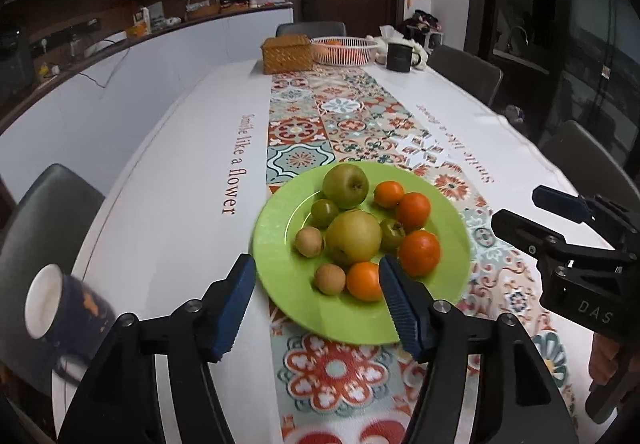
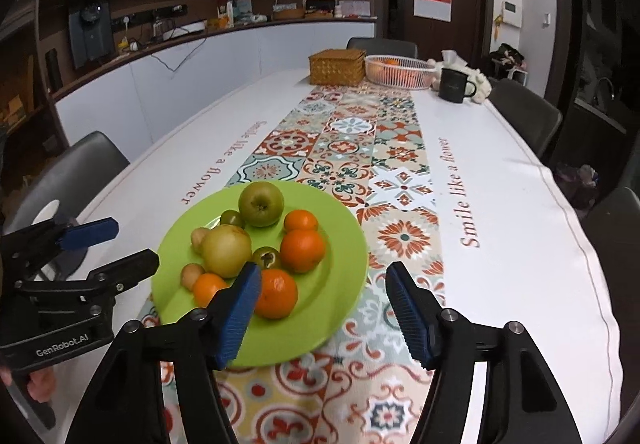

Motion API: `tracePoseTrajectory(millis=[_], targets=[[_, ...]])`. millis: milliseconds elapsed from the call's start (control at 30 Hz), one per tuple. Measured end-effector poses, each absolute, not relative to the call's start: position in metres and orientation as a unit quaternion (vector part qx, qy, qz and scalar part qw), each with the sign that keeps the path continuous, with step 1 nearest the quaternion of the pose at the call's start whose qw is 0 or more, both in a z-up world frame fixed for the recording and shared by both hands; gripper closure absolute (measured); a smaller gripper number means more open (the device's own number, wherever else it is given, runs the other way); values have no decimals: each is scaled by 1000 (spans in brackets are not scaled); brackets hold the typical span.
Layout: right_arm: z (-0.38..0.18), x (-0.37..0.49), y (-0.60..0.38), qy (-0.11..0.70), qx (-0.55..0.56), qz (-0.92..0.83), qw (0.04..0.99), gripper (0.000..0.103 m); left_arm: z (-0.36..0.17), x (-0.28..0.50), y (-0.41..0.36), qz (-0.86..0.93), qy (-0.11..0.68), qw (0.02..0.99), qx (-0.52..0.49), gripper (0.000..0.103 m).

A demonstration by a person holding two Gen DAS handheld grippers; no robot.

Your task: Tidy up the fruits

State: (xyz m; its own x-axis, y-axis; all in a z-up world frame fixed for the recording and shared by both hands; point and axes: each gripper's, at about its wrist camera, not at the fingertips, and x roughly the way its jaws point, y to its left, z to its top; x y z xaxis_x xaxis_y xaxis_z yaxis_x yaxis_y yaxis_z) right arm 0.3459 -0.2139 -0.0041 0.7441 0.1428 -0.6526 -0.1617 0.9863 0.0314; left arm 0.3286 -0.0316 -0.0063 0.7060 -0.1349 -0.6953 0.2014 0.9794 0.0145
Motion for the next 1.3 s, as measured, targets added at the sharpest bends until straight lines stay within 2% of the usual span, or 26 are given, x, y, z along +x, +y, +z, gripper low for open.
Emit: tracePoseTrajectory(millis=[167, 267, 367, 800, 1300], targets=[[18, 315, -221, 324, -7, 72, 943, 31, 21, 295, -33, -82, 343, 935, 44, 34], [32, 292, -222, 309, -6, 68, 949, 30, 35, 275, -33, -83, 328, 940, 41, 28], [46, 266, -225, 289, -5, 64, 955, 24, 48, 247, -33, -83, 311, 946, 45, 22], [68, 164, -225, 256, -15, 48, 965, 14, 62, 149, -31, -52, 286, 956, 46, 2], [72, 88, -231, 247, 0, 46, 968, 11, 70, 83, -34, -51, 268, 961, 51, 0]])
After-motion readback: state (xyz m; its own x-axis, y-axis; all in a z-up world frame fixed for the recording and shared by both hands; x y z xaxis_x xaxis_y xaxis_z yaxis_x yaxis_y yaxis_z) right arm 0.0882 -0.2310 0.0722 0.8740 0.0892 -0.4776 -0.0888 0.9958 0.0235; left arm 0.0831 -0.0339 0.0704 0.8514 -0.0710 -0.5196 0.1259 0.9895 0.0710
